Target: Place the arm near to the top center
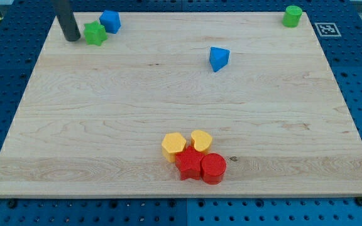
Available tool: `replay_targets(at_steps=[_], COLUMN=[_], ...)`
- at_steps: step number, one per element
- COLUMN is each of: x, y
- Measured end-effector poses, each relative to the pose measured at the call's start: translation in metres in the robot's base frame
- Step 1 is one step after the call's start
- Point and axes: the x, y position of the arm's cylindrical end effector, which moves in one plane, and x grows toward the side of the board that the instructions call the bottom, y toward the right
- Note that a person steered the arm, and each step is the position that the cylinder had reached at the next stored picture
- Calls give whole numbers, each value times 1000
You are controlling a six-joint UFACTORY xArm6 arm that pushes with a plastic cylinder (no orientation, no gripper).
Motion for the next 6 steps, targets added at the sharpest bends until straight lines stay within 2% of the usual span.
replay_targets(at_steps=[1,2,3,4,5,6], x=[52,101,136,152,132,88], y=[17,85,186,302,383,365])
